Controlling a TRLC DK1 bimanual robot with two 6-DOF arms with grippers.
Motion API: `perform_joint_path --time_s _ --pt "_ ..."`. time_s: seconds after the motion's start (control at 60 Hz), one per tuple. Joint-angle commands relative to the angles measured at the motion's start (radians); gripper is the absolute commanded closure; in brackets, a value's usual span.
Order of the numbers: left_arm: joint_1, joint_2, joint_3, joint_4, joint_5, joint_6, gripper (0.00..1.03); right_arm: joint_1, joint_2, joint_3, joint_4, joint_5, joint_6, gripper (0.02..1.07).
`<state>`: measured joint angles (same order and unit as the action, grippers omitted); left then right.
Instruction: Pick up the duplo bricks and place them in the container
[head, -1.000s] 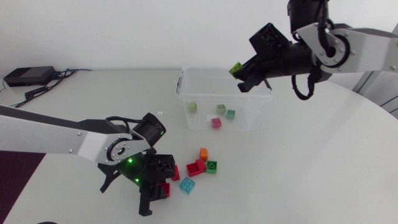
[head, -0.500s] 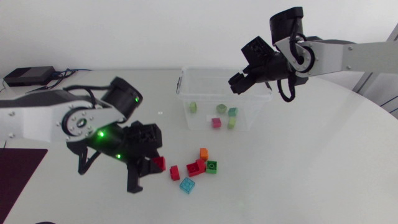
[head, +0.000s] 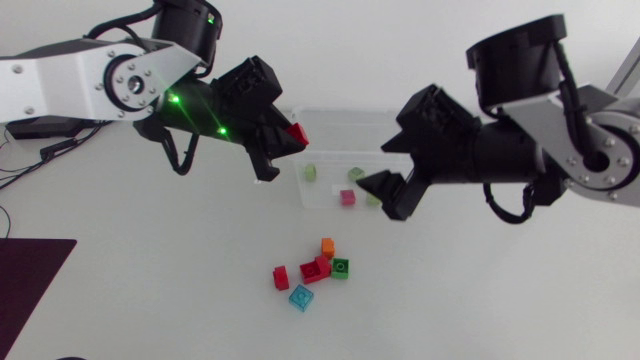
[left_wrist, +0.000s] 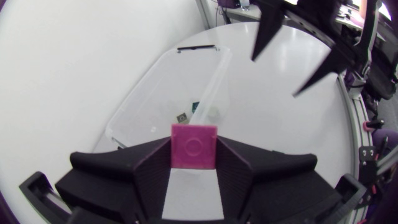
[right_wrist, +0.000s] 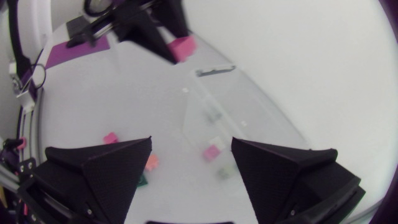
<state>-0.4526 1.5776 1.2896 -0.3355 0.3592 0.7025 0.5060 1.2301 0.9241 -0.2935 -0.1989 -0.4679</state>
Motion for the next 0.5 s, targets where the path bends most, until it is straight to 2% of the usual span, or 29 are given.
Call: perform_joint_path --time_s 0.0,0.283,0.433,0.483 --pt "0.006 0.084 0.068 0.053 0.004 -0.055 0.69 0.04 -0.003 -0.06 -0.03 -0.013 -0.032 0.14" --pt "0.012 0.343 0.315 0.104 -0.034 -0.09 0.68 0.081 0.086 -0.125 -0.073 -0.053 -0.095 0.14" --pt "0.009 0.44 0.427 0.127 -0.074 -0.107 0.66 0.071 0.218 -0.143 -0.053 -0.063 -0.149 0.14" --pt "0.011 0.475 0.479 0.127 -0.089 -0.12 0.59 0.071 0.267 -0.139 -0.045 -0.063 -0.163 0.15"
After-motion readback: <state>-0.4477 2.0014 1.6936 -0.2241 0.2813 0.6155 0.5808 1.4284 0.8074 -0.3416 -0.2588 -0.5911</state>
